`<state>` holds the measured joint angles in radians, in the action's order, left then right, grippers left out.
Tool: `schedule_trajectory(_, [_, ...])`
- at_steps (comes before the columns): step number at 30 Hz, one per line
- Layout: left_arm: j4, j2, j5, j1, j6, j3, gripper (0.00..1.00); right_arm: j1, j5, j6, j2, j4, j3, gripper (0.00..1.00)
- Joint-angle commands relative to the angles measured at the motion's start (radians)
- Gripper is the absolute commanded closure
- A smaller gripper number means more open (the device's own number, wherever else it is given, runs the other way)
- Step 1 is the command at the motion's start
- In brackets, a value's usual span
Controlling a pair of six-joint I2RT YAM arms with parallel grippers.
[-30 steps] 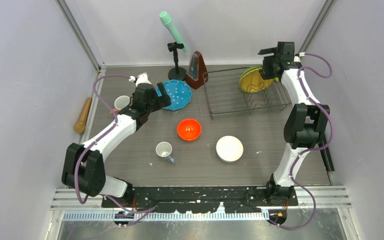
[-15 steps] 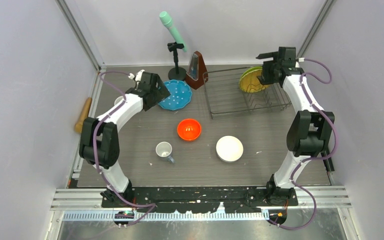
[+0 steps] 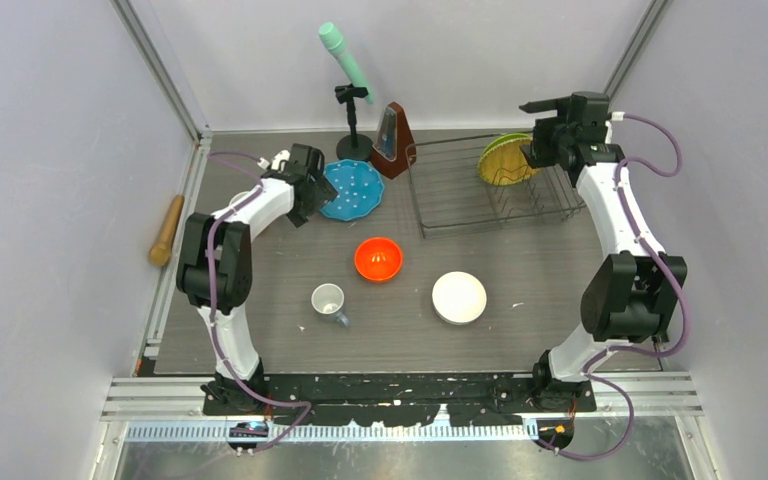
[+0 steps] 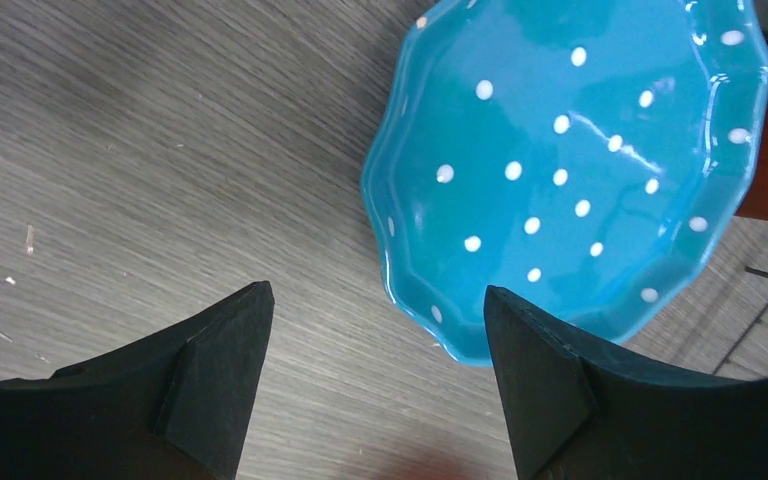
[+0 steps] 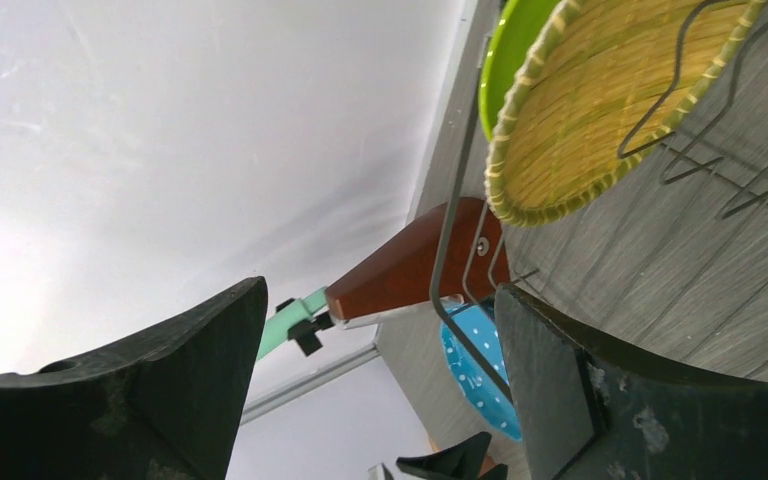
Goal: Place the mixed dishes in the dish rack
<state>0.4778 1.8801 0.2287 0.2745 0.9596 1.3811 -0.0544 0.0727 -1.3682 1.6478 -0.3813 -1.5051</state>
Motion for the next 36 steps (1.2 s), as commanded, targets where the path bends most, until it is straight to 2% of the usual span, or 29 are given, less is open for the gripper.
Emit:
schedule_trajectory(1, [0.019,0.037,0.039,-0.008,0.041,0.048,0.24,-0.004,0.026,0.013,-0.078,0.053,0.012,0.10])
schedule_trajectory(9, [0.004,0.119,0.028,-0.028,0.110,0.060,0.33,-0.003,0.058,0.016,-0.151,0.053,0.065,0.10])
schedule_trajectory(12, [-0.004,0.143,0.031,-0.031,0.123,0.071,0.42,-0.002,0.054,0.022,-0.176,0.049,0.084,0.11])
schedule_trajectory(16, [-0.028,0.160,0.036,-0.032,0.141,0.071,0.65,0.001,0.061,0.025,-0.204,0.042,0.109,0.11])
schedule_trajectory(18, [-0.062,0.155,0.042,-0.034,0.141,0.052,0.83,0.006,0.066,0.024,-0.214,0.045,0.121,0.11])
schedule_trajectory(19, [-0.079,0.149,0.049,-0.034,0.140,0.042,0.97,0.012,0.070,0.025,-0.215,0.044,0.120,0.11])
schedule_trajectory(20, [-0.099,0.139,0.055,-0.034,0.131,0.030,1.00,0.015,0.081,0.025,-0.212,0.044,0.119,0.11])
schedule_trajectory(23, [-0.180,0.086,0.086,-0.030,0.048,-0.016,1.00,0.047,0.105,0.029,-0.194,0.032,0.104,0.12])
schedule_trajectory(31, [-0.389,-0.128,0.298,0.042,-0.219,-0.200,1.00,0.292,0.058,-0.040,-0.083,-0.023,0.006,0.13])
schedule_trajectory(36, [-0.622,-0.221,0.358,0.111,-0.403,-0.325,1.00,0.406,0.051,-0.061,0.030,-0.049,-0.108,0.14])
